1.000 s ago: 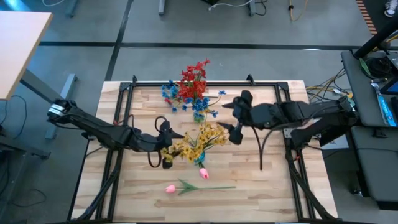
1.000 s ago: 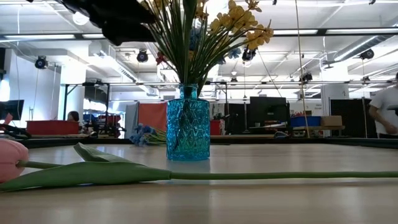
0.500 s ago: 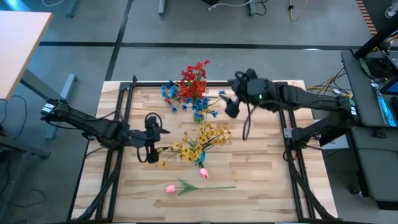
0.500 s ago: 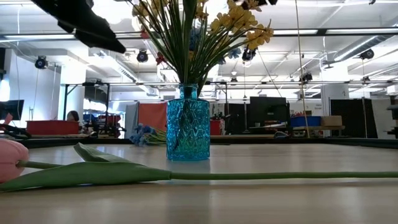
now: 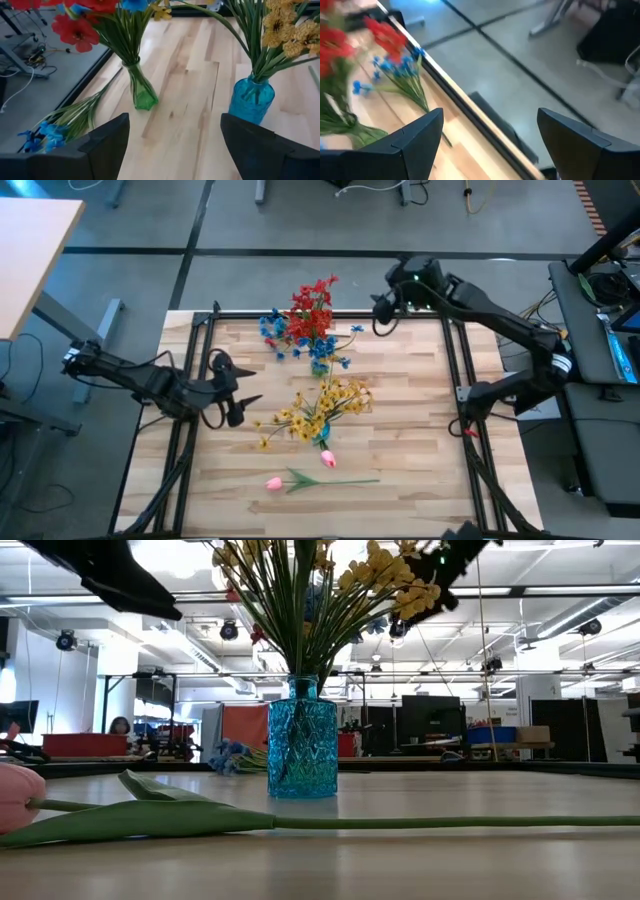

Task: Sort flowers into vase by color
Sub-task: Put the blue flowers into the green vase

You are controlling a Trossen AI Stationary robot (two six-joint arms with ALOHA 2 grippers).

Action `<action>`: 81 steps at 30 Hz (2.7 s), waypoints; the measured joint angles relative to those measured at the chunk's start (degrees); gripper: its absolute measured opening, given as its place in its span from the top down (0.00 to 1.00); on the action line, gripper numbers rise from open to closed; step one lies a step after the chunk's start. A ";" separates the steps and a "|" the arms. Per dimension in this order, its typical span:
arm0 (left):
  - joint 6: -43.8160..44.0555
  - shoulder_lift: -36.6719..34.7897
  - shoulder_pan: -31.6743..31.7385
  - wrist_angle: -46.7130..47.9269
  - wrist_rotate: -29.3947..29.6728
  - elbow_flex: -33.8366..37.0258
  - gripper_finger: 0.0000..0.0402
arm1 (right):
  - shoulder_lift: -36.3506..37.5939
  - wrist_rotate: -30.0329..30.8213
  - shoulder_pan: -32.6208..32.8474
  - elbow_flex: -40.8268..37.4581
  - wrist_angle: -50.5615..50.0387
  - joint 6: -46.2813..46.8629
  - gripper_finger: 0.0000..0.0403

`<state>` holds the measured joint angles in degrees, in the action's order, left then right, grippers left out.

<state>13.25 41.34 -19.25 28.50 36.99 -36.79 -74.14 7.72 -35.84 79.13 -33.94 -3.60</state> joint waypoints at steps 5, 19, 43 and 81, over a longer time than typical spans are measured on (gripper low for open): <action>-0.50 -4.37 -0.04 -4.92 -0.05 5.20 0.27 | -1.34 -8.11 -5.29 -5.51 5.62 0.64 0.24; -2.25 -11.05 -0.04 -17.15 0.09 14.05 0.27 | -14.08 -21.63 -14.18 -27.03 38.51 -6.49 0.35; -2.26 -11.45 0.04 -19.51 6.10 15.41 0.27 | -34.15 -35.14 -11.62 -22.10 49.14 -11.04 0.43; -2.01 -11.44 0.02 -15.85 7.71 15.62 0.26 | -34.40 -21.22 -4.88 -22.03 43.96 -6.52 0.50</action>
<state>11.25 29.90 -19.22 12.65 44.70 -21.17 -108.54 -13.49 -40.72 57.10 10.02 -10.12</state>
